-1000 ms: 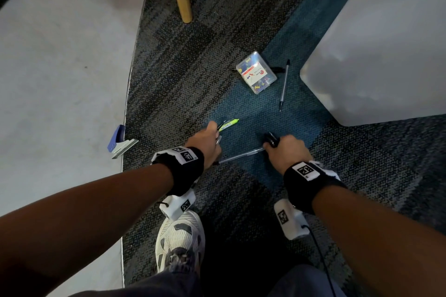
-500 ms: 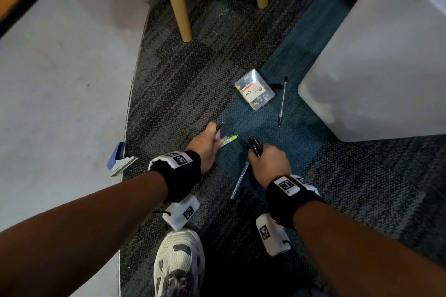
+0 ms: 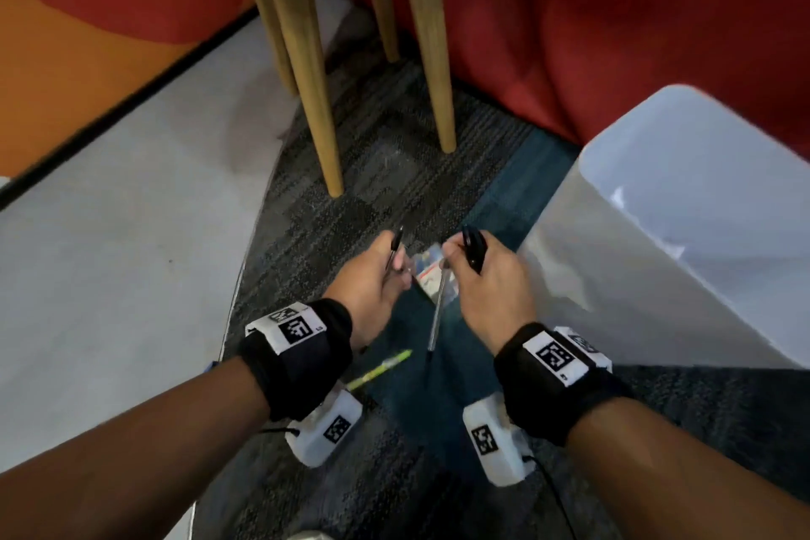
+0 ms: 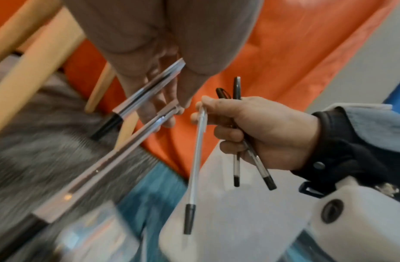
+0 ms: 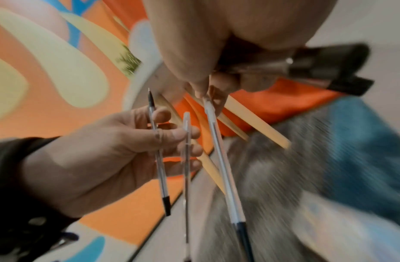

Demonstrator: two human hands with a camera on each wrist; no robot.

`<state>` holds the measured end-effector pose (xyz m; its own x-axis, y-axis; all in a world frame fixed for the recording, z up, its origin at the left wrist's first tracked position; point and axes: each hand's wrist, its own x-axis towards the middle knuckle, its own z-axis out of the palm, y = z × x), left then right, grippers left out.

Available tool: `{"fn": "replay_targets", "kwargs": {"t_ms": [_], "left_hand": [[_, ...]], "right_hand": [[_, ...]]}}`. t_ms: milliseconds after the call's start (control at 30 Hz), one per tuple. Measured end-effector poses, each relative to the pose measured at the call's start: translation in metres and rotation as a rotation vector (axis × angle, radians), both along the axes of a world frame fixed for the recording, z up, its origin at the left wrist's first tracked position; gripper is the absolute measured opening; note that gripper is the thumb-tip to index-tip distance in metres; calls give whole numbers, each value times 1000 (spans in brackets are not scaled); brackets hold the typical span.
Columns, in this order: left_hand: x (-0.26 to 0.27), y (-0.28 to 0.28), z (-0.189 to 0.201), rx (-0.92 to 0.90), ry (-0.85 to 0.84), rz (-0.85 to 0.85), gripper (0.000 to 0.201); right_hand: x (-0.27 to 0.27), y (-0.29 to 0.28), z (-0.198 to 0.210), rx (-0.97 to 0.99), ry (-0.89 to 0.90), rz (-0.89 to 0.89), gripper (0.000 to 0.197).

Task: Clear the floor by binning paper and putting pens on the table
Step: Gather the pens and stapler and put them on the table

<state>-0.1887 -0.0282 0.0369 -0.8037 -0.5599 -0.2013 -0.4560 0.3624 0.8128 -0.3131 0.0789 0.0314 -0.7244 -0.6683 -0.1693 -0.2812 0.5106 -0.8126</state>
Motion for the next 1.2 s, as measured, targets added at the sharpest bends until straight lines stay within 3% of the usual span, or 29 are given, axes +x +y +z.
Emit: {"fn": "replay_targets", "kwargs": {"t_ms": [333,467,567,667,767,833,967,1200], "left_hand": [[-74,-88,256,-228,398,141,37],[-98,-129,345,-146,608,149,39],[-121,-161,393,-219,720,205,41],[-144,-192,407,-177,805,330,41],[-163,-219,389,-31,812,475,42],[-171,-230,373,-44,763,522,40],[-175,-235,343,-41,703,493,44],[-176,-229,320,-89,534,426,39]], "right_hand": [[-83,-107,241,-383,259,-51,12],[-111,-149,314,-501,330,-81,13],[-124,-181,358,-577,406,-118,14],[-129,-211,381,-579,458,-158,13],[-131,-232,387,-554,506,-174,14],[-131,-241,388,-529,547,-164,15],[-133,-253,380,-405,596,-121,16],[-140,-255,356,-208,503,-33,18]]}}
